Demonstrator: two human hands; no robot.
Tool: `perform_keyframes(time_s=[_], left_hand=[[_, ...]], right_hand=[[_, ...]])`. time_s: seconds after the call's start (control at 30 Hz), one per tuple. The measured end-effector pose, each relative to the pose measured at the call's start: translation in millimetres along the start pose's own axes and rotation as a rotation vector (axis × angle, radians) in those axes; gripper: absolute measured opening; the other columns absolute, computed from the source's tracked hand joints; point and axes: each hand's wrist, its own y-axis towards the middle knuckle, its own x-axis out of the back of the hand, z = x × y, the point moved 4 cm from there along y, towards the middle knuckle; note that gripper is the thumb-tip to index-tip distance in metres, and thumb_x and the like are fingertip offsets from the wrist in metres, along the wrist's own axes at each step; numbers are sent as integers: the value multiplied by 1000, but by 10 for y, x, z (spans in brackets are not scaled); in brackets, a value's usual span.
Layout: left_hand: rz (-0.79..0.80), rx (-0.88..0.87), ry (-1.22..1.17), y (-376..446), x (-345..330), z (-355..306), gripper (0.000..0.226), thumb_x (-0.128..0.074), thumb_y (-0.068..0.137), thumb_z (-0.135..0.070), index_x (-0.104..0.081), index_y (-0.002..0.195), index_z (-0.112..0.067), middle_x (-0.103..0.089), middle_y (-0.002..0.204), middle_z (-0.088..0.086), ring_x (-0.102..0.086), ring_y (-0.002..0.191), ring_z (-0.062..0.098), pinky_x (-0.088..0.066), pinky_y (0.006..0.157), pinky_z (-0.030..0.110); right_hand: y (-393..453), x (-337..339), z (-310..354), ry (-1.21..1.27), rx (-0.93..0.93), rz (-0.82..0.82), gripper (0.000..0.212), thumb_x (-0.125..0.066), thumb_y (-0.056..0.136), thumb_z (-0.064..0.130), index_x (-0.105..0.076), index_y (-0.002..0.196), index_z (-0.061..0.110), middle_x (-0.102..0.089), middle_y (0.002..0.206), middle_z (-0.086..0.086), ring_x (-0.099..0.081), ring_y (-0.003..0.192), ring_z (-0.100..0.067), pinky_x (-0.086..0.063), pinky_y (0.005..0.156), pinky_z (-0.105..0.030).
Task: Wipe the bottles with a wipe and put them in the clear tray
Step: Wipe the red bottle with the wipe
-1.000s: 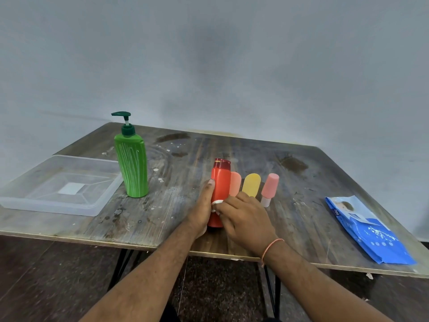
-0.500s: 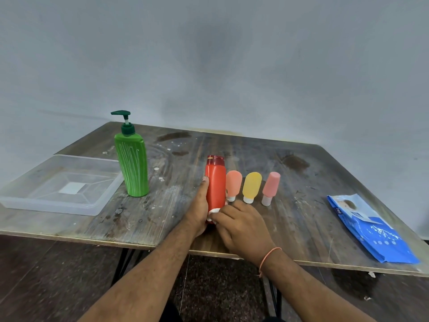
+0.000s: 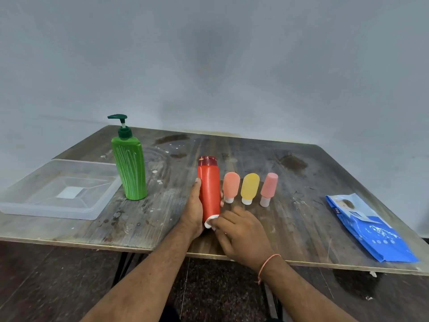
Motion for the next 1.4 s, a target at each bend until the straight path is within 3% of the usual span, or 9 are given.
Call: perform_keyframes(time_s=[0.2, 0.3, 0.53, 0.7, 0.83, 0.93, 1.03, 1.17, 1.4], left_hand=[[5, -113, -73, -32, -49, -88, 69, -23, 107, -55, -66, 107, -1, -66, 87, 18, -62, 72, 27, -52, 67, 37], [-34, -133, -112, -17, -23, -124, 62, -24, 106, -49, -62, 115, -2, -64, 91, 19, -62, 75, 28, -50, 69, 37], [-96, -60, -311, 67, 88, -69, 63, -40, 98, -58, -62, 127, -7, -62, 86, 11, -64, 83, 27, -54, 76, 41], [-158, -55, -501, 81, 181, -112, 43, -62, 93, -59, -62, 114, -21, -69, 86, 4, -69, 100, 29, -48, 101, 64], [-206, -122, -444, 62, 176, -125, 53, -69, 94, -48, -50, 136, -21, -76, 109, 12, -73, 112, 37, -57, 90, 61], [-225, -213, -345, 66, 183, -150, 55, -63, 98, -53, -45, 143, -26, -72, 129, 18, -72, 114, 39, -61, 87, 56], [-206, -207, -335, 53, 160, -160, 68, -45, 101, -68, -52, 147, -19, -70, 133, 19, -72, 107, 34, -53, 100, 50], [-194, -181, -344, 72, 179, -138, 69, -29, 105, -68, -59, 142, -18, -70, 131, 21, -68, 99, 27, -52, 96, 42], [-169, -112, -326, 94, 181, -99, 61, -28, 111, -53, -52, 148, -11, -65, 136, 26, -61, 127, 50, -48, 109, 57]], right_hand=[[-54, 42, -96, 54, -156, -68, 20, -66, 102, 25, -75, 120, 27, -73, 109, 11, -63, 94, -20, -53, 79, -38], [-54, 34, -86, 68, -158, -52, 23, -65, 103, 24, -74, 123, 27, -72, 109, 10, -62, 94, -20, -53, 79, -37], [-60, -1, -91, 52, -126, -29, 26, -68, 100, 20, -72, 124, 28, -69, 105, 11, -57, 90, -17, -51, 75, -34], [-76, -25, -130, 62, -149, -29, 26, -68, 101, 21, -72, 124, 30, -70, 110, 14, -59, 91, -18, -52, 77, -36], [-76, -19, -131, 62, -153, -34, 26, -69, 100, 20, -73, 124, 30, -71, 110, 14, -59, 92, -17, -51, 76, -35], [-87, -6, -138, 76, -178, -45, 25, -68, 101, 23, -74, 125, 30, -72, 114, 15, -61, 96, -14, -53, 79, -32], [-92, -6, -149, 92, -201, -51, 26, -68, 101, 24, -74, 125, 31, -72, 118, 17, -62, 98, -12, -54, 81, -32], [-90, -11, -165, 93, -220, -40, 25, -66, 102, 26, -74, 125, 31, -72, 117, 17, -62, 99, -12, -54, 81, -34], [-77, -5, -200, 116, -243, -60, 28, -71, 99, 23, -74, 125, 34, -73, 117, 17, -64, 99, -12, -55, 81, -33]])
